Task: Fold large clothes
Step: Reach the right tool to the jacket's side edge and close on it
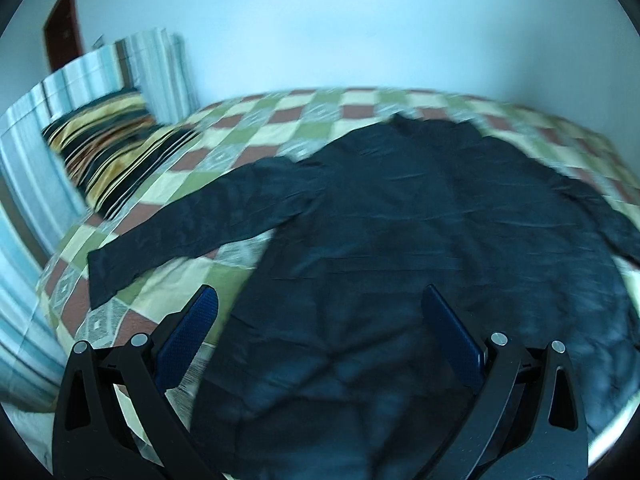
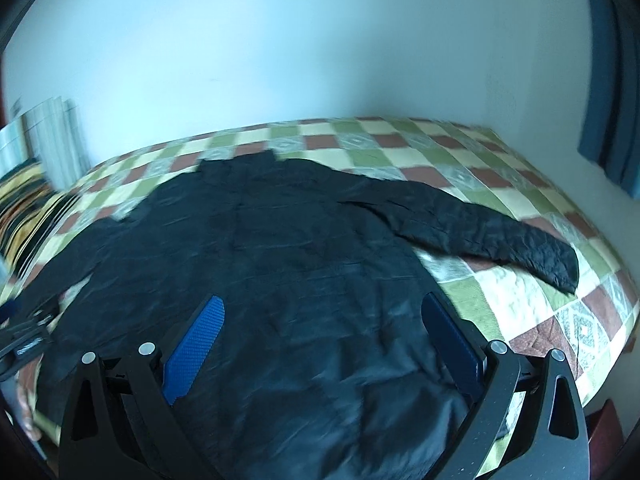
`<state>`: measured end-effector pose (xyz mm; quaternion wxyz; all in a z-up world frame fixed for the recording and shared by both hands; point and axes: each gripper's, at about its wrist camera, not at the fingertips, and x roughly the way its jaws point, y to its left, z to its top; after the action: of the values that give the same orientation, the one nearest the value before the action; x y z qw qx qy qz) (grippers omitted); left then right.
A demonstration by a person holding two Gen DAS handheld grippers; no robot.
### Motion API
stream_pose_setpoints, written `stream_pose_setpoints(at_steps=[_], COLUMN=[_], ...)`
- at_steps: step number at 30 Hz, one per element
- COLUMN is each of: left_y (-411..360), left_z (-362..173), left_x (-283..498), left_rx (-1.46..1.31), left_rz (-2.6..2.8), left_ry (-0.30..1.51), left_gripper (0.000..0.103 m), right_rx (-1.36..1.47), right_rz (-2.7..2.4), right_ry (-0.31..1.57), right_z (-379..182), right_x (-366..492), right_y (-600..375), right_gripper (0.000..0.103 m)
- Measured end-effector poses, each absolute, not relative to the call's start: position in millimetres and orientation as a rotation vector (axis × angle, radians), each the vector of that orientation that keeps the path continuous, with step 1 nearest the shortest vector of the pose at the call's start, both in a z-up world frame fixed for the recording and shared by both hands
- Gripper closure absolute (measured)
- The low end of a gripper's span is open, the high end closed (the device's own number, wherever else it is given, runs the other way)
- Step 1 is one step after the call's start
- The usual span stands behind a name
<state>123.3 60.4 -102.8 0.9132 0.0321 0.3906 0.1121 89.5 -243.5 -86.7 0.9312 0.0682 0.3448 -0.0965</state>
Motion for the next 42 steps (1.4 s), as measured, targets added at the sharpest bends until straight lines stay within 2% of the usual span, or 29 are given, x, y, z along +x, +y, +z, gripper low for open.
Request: stream_pose_setpoints(at_steps=[10, 19, 21, 22, 23, 35, 42], left_y=[155.4, 218.9, 228.3, 234.4, 240.7, 280.5, 279.5], left_z=[-138.8, -168.7, -172.8, -174.3, -175.1, -196.6, -200.8], left_x=[175.4, 191.2, 191.5, 191.6, 191.5, 183.9, 182.5], left_rx=[0.05, -0.009, -0.021, -0.035, -0.05, -0.024, -0.031], left_rz=[0.535, 0.702, 0.718, 0.723, 0.729, 0.853, 0.863], left_ry=[0.891, 0.973, 0.985, 0.997, 1.004, 1.021, 0.992], left_gripper=[0.002, 0.002, 0.002, 0.002, 0.002, 0.002, 0.002], right_rx=[0.296, 0.49, 0.52, 0.538, 0.565, 0.998, 1.091], right_rz=[-0.507, -0.679, -0.7, -0.714, -0.727, -0.705, -0.752], right_ry=[0.749, 0.725, 0.724, 0.729, 0.735, 0.661, 0.609], right_z=[-127.8, -144.8, -146.0, -147.2, -149.4, -195.2, -203.7], right_x=[122.7, 107.7, 103.7, 101.6, 99.4, 72.3, 65.7], right_y=[-402.3, -509.9, -522.0, -528.0, -534.7, -594.4, -614.1], right_gripper=[0.005, 0.007, 0.021, 0.041, 0.047, 0.047, 0.047])
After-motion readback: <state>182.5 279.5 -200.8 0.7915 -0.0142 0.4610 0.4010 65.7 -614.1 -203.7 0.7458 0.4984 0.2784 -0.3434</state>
